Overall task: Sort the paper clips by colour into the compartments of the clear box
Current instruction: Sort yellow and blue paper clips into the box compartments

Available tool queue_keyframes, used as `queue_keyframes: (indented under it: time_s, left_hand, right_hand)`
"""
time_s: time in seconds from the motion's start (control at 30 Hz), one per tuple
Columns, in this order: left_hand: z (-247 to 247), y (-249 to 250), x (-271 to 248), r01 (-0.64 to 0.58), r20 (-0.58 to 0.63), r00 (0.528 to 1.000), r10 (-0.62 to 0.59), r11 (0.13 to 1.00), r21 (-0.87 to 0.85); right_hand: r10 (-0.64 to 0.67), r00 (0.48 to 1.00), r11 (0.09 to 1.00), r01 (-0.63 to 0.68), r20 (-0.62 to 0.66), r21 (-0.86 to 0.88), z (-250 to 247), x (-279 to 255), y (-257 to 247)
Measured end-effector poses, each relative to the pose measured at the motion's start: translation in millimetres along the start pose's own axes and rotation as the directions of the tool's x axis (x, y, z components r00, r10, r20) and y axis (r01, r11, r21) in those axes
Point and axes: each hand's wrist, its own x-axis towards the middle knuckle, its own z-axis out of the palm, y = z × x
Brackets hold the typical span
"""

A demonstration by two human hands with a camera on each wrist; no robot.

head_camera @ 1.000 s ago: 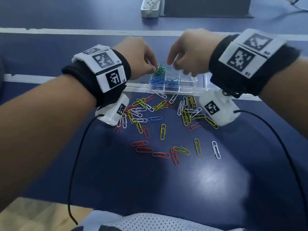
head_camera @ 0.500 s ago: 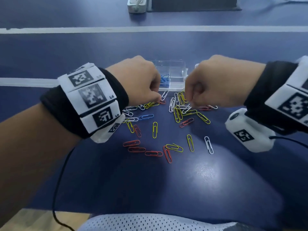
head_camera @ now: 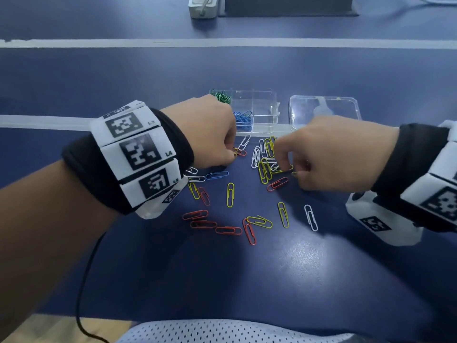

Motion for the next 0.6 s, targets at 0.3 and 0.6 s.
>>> queue_keyframes:
  time_s: [0.3, 0.6]
  left_hand:
    - [-3.6, -5.3, -6.7, 0.026, 0.070, 0.998, 0.003, 0.913, -0.406]
    - [-4.5, -8.9, 3.8, 0.048, 0.064, 0.998, -0.009, 0.765, -0.642]
  right_hand:
    - [0.223, 0.963, 0.926, -0.161, -0.151, 0.341, -13.7, 21.4, 13.1]
    - [0.232, 0.948, 0.972, -0.217, -0.217, 0.092, -4.5, 43.2, 4.1]
